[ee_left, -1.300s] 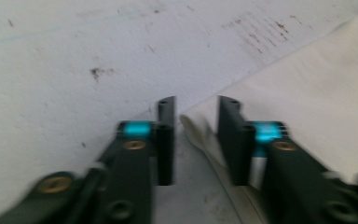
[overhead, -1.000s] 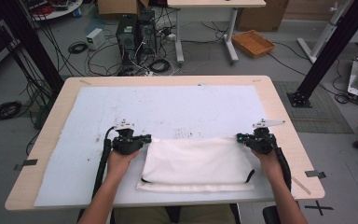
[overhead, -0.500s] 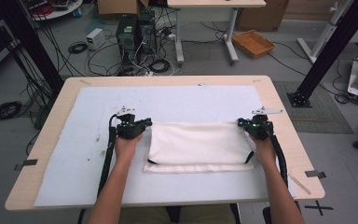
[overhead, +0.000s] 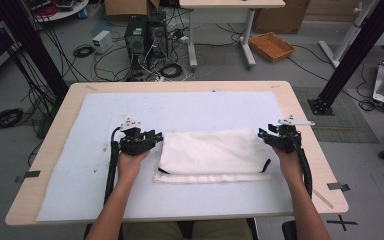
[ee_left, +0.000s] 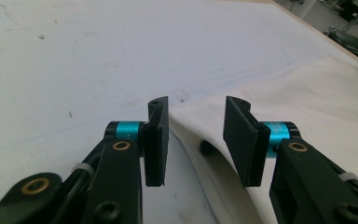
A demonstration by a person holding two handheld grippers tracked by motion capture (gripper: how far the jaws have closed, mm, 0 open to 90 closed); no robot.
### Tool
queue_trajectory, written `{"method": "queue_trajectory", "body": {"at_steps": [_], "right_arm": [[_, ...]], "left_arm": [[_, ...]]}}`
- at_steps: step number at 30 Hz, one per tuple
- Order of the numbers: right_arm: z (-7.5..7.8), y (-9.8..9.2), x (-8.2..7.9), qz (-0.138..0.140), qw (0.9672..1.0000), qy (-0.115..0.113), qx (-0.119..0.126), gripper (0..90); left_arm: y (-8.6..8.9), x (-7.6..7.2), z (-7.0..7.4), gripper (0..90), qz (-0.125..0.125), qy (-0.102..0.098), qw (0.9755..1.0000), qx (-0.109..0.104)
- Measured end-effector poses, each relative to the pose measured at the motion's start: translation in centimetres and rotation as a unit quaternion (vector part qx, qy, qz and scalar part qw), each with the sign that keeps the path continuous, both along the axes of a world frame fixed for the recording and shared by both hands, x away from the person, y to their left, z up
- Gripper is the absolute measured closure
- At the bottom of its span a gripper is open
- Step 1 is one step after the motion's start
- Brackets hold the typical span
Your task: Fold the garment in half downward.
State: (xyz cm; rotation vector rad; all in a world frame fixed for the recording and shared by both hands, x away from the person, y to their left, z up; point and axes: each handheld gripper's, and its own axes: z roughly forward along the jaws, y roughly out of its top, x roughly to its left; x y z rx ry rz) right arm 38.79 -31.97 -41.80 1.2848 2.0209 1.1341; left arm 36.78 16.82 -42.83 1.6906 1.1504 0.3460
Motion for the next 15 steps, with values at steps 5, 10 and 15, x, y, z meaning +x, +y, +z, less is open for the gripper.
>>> {"method": "queue_trajectory", "body": {"at_steps": [5,10,15], "right_arm": [[-0.6,-0.7,-3.0,0.033,0.9984,0.046,0.004,56.3],[-1.6,-1.2,-5.2,0.048,0.9952,0.083,0.016,59.0],[-1.7,-0.7,-6.3,0.069,0.9931,0.093,0.022,67.7]], "left_arm": [[0.0,-3.2,-0.4,60.7,-0.046,0.016,0.9988,0.012],[0.4,-4.7,-1.2,60.7,-0.055,0.021,0.9983,0.003],[0.0,-5.2,-1.9,60.8,-0.068,0.037,0.997,0.01]]}}
